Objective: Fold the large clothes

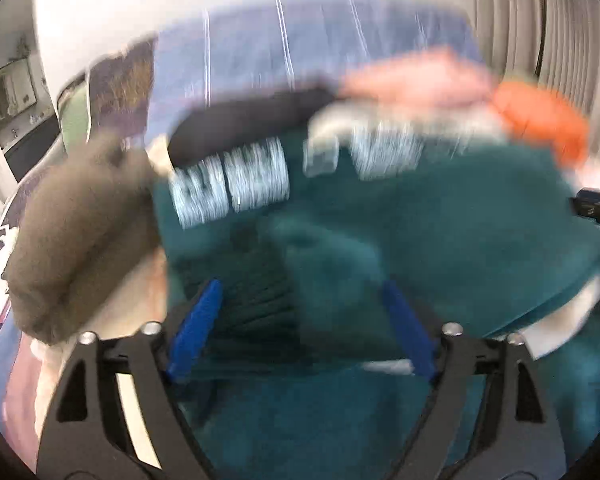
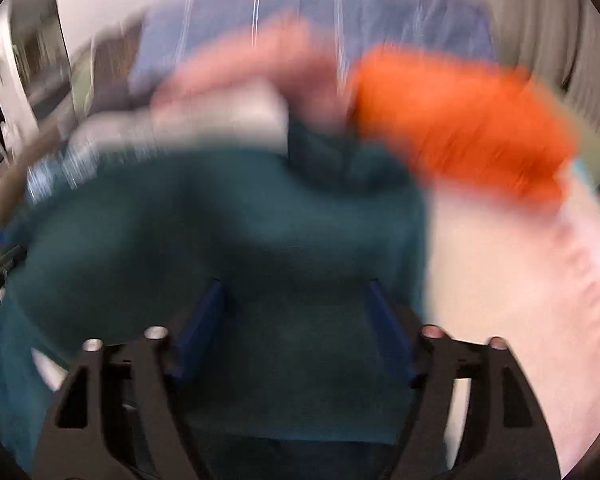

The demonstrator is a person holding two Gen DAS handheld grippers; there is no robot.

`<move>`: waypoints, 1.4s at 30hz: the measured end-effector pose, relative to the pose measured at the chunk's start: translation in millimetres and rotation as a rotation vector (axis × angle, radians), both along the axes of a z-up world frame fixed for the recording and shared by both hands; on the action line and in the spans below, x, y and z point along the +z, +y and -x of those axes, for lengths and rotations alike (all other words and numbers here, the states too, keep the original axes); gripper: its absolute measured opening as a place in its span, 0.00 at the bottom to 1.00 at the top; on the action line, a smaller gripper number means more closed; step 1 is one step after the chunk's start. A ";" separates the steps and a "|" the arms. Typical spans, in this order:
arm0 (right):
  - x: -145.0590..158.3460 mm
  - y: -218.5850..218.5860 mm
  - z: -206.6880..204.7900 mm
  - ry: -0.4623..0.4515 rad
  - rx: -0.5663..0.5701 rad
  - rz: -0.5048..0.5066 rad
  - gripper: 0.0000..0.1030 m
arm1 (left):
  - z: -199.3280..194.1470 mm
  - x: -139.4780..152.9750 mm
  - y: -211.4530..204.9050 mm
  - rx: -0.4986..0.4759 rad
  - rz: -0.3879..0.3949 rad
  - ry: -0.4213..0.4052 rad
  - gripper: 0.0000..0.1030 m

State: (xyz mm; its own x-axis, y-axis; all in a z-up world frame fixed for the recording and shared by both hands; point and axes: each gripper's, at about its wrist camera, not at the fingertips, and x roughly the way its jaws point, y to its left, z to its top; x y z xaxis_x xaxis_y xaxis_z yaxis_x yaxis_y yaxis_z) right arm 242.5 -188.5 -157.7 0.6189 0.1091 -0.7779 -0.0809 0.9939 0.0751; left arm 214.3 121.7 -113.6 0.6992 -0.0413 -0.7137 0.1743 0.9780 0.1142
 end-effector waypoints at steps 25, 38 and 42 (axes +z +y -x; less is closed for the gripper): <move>3.4 -104.4 188.5 0.002 -0.042 -0.160 0.77 | 194.2 -19.6 77.7 -0.065 0.246 0.157 0.88; -2.9 -102.0 269.3 -0.042 0.010 -0.363 0.69 | 257.6 -21.7 81.8 -0.160 0.470 0.176 0.87; -3.1 -97.1 275.9 -0.049 0.066 -0.374 0.69 | 262.5 -23.7 78.9 -0.181 0.490 0.170 0.88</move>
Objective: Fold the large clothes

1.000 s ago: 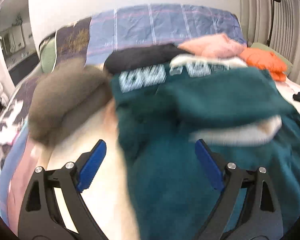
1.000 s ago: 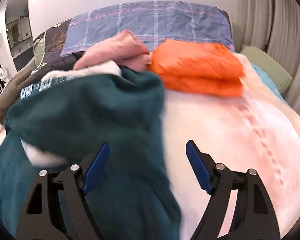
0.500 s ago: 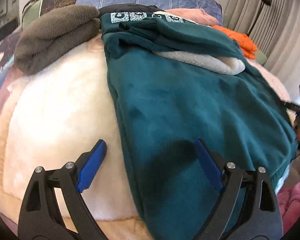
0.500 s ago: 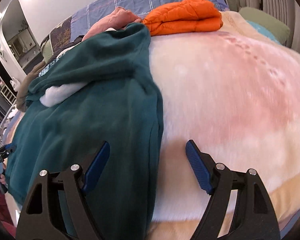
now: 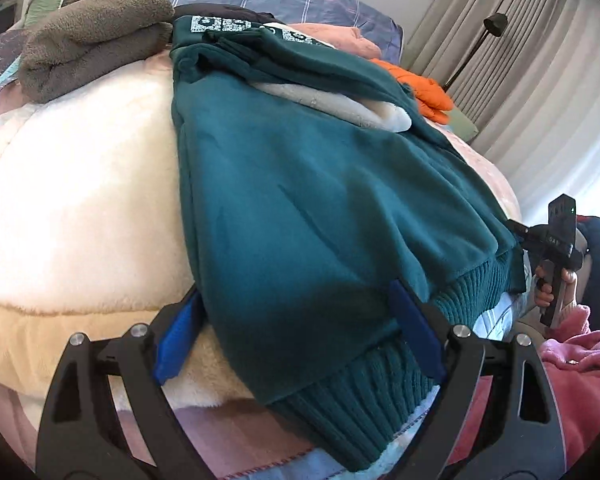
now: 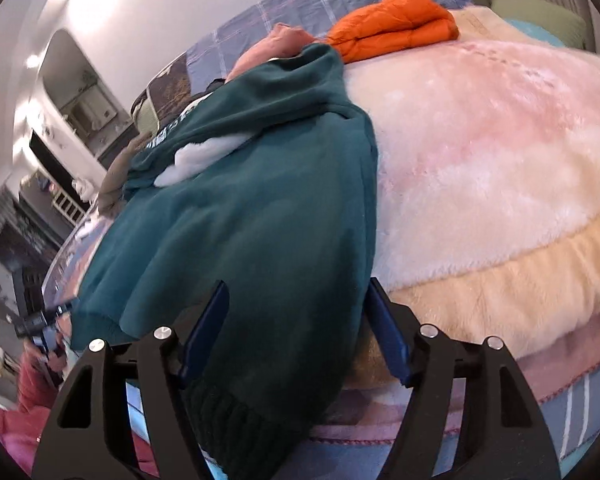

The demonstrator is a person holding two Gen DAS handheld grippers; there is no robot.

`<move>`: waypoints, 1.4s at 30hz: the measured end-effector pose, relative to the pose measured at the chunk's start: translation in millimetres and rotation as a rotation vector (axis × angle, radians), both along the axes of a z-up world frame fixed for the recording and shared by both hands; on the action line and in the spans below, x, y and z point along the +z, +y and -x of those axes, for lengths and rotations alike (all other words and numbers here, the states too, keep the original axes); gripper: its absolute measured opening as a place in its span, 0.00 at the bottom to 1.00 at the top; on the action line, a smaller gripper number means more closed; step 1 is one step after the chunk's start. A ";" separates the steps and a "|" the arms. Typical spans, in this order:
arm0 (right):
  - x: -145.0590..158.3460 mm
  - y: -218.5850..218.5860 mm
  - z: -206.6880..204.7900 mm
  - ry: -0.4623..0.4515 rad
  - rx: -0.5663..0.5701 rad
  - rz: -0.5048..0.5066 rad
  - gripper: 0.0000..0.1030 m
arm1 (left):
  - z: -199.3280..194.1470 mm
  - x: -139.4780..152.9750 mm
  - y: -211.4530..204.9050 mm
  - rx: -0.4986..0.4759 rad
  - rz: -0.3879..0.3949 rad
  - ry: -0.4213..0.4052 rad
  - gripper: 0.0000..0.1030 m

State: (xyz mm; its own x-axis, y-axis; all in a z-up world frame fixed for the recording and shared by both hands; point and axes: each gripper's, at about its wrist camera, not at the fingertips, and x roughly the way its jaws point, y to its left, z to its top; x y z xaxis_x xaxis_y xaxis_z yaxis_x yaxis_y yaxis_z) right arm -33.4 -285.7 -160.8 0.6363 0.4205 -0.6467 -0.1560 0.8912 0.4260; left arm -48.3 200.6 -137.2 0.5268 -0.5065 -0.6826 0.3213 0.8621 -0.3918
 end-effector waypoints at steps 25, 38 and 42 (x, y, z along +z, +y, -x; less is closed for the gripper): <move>94.8 -21.6 2.6 -0.174 -0.064 -0.314 0.17 | 7.6 103.1 -6.2 0.156 0.088 -0.318 0.17; 111.7 -22.3 57.8 -0.266 -0.039 -0.233 0.18 | 61.4 116.5 -10.5 0.164 0.089 -0.313 0.21; 99.1 -20.9 38.3 -0.254 -0.085 -0.226 0.18 | 44.8 96.6 -2.8 0.222 0.098 -0.268 0.22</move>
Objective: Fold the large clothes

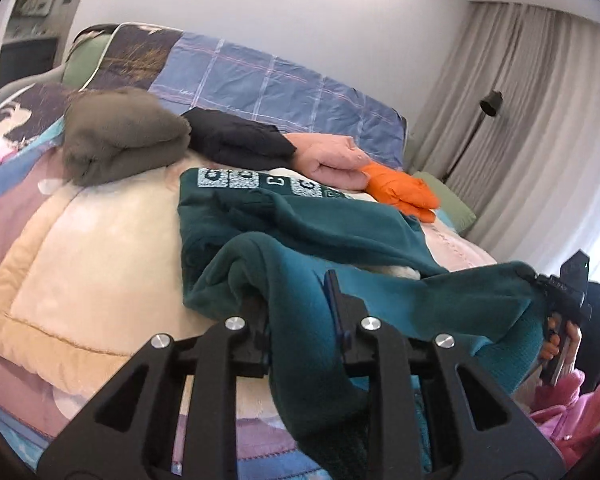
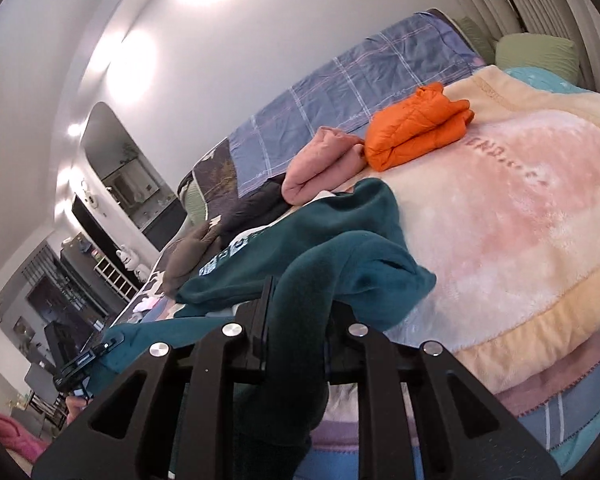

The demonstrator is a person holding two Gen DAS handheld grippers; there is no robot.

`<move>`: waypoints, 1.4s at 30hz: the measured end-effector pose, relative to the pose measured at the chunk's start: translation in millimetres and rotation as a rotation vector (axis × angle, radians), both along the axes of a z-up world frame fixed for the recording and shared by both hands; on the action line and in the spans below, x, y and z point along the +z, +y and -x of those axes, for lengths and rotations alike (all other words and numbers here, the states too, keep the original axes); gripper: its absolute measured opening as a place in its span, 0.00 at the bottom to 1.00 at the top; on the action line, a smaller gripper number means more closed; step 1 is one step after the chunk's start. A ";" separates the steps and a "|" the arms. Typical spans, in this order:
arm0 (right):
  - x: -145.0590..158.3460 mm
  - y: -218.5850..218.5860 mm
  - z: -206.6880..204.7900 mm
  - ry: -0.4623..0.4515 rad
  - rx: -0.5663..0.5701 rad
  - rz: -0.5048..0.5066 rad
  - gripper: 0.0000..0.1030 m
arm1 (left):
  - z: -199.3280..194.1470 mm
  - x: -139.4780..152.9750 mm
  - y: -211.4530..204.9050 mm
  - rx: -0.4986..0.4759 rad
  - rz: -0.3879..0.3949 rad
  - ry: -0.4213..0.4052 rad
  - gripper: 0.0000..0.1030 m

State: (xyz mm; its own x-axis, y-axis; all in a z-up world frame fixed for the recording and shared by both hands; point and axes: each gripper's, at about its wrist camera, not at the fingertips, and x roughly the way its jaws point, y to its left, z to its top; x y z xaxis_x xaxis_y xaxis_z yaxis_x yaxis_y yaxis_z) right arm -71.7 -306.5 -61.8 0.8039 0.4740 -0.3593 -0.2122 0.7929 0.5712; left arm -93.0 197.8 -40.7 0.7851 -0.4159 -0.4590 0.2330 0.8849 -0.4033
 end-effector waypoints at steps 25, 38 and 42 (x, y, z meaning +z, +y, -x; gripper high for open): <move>-45.8 14.3 -179.1 0.156 -0.038 0.026 0.28 | -167.4 -42.2 9.9 0.112 0.075 0.091 0.25; -33.6 24.1 -84.8 0.111 0.044 0.045 0.63 | -83.4 -28.9 0.2 0.080 0.012 0.055 0.76; -37.2 24.4 -63.5 0.116 0.051 0.056 0.57 | -59.4 -31.4 -0.3 0.053 0.018 0.080 0.78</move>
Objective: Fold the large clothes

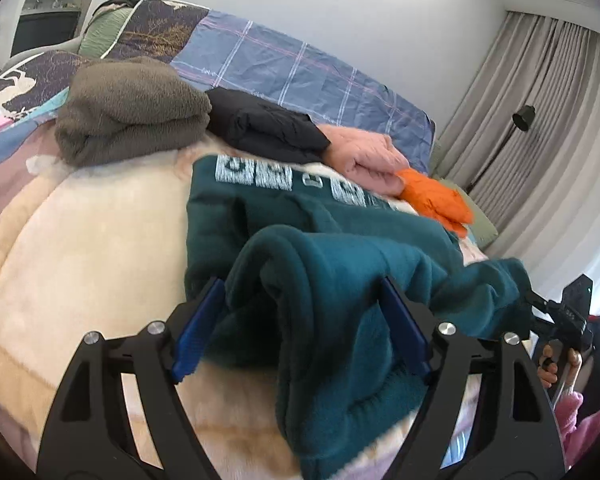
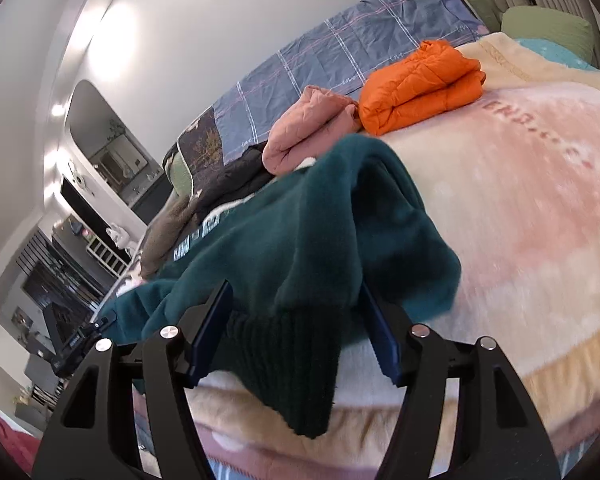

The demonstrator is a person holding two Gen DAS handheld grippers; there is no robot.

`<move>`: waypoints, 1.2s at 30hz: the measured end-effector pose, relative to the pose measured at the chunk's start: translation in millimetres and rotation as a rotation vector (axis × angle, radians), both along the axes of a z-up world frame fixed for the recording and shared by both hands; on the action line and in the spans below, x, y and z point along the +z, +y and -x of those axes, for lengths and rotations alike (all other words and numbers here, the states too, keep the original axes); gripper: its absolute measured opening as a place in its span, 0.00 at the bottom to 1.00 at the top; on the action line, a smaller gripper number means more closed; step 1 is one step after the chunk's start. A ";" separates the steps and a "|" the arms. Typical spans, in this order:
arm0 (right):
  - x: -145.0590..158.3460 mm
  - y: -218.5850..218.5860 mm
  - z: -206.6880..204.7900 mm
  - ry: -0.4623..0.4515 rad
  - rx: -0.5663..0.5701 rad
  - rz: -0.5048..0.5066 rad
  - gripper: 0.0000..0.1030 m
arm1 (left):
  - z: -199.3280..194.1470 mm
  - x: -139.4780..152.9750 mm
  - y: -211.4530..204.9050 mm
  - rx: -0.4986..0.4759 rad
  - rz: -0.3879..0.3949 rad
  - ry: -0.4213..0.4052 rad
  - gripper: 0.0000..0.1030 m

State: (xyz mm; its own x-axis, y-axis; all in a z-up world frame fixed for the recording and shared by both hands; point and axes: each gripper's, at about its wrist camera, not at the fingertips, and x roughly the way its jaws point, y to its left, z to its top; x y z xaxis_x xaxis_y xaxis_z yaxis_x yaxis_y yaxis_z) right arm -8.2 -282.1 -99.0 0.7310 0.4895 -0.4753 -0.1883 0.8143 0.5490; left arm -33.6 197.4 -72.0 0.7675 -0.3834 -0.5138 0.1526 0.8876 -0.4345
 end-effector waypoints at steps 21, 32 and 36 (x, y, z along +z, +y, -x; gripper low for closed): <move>-68.4 28.7 50.8 0.170 0.095 -0.019 0.46 | 46.1 -57.1 -35.2 -0.161 -0.052 0.132 0.12; 75.2 -3.1 84.5 -0.403 0.168 -0.215 0.12 | 84.1 87.0 -1.8 -0.216 0.111 -0.362 0.08; 108.1 -15.2 47.1 -0.429 0.115 -0.246 0.11 | 66.2 119.8 -6.9 -0.198 0.038 -0.426 0.08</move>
State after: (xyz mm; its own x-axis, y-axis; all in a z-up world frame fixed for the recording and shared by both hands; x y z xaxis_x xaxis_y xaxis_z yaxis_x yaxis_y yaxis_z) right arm -55.3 -297.4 9.2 0.7703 0.6377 -0.0044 -0.5197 0.6318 0.5751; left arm -99.8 190.5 47.8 0.8170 -0.5563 -0.1516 0.4892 0.8080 -0.3285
